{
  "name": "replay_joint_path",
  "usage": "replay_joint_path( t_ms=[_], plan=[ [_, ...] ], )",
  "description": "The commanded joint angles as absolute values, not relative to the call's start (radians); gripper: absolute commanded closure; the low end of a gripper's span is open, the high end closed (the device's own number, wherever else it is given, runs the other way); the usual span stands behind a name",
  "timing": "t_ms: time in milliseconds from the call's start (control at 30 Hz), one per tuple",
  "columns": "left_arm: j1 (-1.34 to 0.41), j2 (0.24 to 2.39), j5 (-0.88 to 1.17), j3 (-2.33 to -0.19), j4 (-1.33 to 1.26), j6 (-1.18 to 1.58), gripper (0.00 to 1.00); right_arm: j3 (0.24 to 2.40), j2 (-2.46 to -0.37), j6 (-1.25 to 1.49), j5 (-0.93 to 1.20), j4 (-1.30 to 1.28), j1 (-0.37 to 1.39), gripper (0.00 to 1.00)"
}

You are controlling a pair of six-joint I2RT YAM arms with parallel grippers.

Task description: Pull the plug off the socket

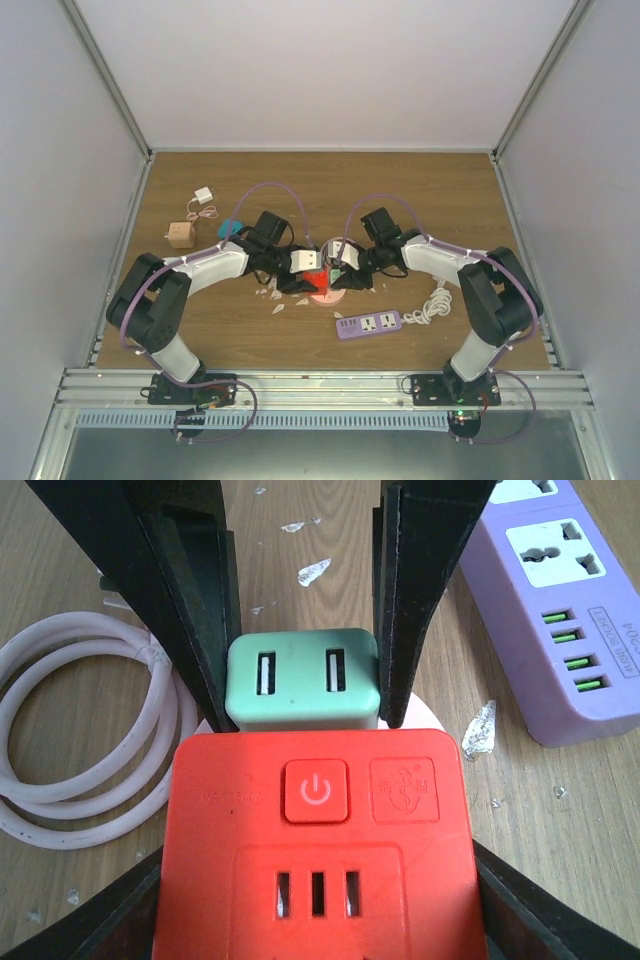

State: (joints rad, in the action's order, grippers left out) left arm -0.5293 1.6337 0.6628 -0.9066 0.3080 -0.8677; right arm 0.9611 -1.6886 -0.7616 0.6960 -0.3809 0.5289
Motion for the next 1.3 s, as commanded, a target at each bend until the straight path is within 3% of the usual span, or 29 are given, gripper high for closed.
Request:
replay_joint_path(
  t_ms=[0, 733, 1267],
  plan=[
    [-0.555, 1.681, 0.584, -0.887, 0.329, -0.887, 0.64, 0.979, -1.616, -0.710, 0.819, -0.308, 0.536, 0.87],
    [-0.577, 1.732, 0.523, -0.921, 0.374, -0.886, 0.70, 0.964, -1.556, -0.708, 0.869, -0.282, 0.498, 0.90],
    [-0.592, 1.752, 0.456, -0.922, 0.378, -0.887, 0.72, 1.053, -1.633, -0.628, 0.990, -0.359, 0.450, 0.90]
  ],
)
